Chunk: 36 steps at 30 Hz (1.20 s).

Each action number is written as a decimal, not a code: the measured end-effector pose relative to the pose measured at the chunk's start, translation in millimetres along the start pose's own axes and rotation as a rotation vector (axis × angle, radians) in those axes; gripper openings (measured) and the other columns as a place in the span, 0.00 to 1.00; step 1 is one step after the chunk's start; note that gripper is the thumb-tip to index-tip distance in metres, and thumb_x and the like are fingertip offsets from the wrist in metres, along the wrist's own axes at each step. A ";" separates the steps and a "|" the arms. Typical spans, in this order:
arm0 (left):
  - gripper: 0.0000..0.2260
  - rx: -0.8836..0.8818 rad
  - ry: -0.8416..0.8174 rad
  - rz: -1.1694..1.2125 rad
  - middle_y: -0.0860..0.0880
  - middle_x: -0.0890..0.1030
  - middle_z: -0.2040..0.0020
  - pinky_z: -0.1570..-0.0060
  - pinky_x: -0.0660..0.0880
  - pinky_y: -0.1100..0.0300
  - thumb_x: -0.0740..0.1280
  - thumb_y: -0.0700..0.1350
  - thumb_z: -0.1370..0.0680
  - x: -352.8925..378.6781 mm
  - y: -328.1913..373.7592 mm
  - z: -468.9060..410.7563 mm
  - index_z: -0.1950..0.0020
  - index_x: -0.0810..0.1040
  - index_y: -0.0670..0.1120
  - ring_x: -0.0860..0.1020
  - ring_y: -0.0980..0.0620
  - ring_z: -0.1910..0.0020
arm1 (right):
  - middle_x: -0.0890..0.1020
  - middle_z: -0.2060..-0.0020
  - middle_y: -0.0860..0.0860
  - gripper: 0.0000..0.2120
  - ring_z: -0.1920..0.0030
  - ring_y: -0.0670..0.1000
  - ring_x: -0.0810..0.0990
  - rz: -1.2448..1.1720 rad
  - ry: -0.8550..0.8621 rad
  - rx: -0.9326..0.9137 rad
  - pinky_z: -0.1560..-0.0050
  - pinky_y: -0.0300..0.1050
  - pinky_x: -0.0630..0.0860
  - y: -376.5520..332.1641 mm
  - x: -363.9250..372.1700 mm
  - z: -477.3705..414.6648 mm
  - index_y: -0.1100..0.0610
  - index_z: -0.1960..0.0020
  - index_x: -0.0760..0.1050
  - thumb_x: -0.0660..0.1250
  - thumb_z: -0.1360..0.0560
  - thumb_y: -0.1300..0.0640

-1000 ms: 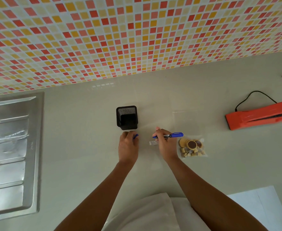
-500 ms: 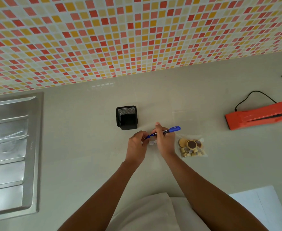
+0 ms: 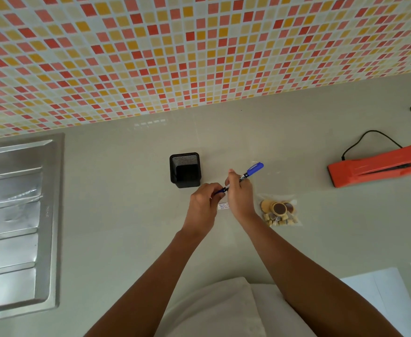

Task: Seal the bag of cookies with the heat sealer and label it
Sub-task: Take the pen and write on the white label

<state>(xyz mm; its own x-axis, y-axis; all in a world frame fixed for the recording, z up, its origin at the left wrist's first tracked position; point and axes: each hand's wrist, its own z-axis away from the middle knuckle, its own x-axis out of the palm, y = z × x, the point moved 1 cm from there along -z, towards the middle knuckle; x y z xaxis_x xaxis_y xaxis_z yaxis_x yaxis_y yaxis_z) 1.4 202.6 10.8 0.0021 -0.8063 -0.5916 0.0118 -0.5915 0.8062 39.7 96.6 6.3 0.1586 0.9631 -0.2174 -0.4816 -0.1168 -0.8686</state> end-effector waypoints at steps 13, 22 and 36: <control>0.04 0.054 0.245 0.077 0.49 0.81 0.58 0.60 0.75 0.63 0.68 0.36 0.22 -64.5 23.2 1.1 0.51 0.80 0.43 0.78 0.53 0.61 | 0.63 0.80 0.42 0.21 0.75 0.43 0.61 0.029 -0.294 -0.172 0.71 0.40 0.61 -67.4 23.8 16.2 0.53 0.70 0.60 0.61 0.19 0.54; 0.05 0.105 0.360 -0.022 0.52 0.81 0.58 0.61 0.72 0.75 0.70 0.35 0.26 -162.7 35.9 -21.6 0.51 0.83 0.41 0.77 0.61 0.60 | 0.80 0.66 0.50 0.15 0.73 0.41 0.73 -0.079 -0.233 -0.168 0.74 0.36 0.68 -81.2 24.6 5.2 0.51 0.40 0.73 0.69 0.23 0.46; 0.02 -0.053 0.163 -0.200 0.46 0.82 0.61 0.64 0.71 0.67 0.71 0.37 0.27 -117.3 -4.5 -46.0 0.56 0.81 0.41 0.75 0.51 0.65 | 0.78 0.64 0.47 0.06 0.68 0.43 0.73 0.434 -0.265 -0.405 0.67 0.31 0.68 -30.3 34.4 0.9 0.53 0.50 0.79 0.67 0.24 0.62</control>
<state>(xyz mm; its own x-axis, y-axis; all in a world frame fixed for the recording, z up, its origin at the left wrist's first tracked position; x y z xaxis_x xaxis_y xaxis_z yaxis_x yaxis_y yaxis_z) 47.1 300.3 76.2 0.1557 -0.6586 -0.7362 0.0809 -0.7343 0.6740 58.9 133.5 25.6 -0.2205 0.8289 -0.5141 -0.0829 -0.5411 -0.8368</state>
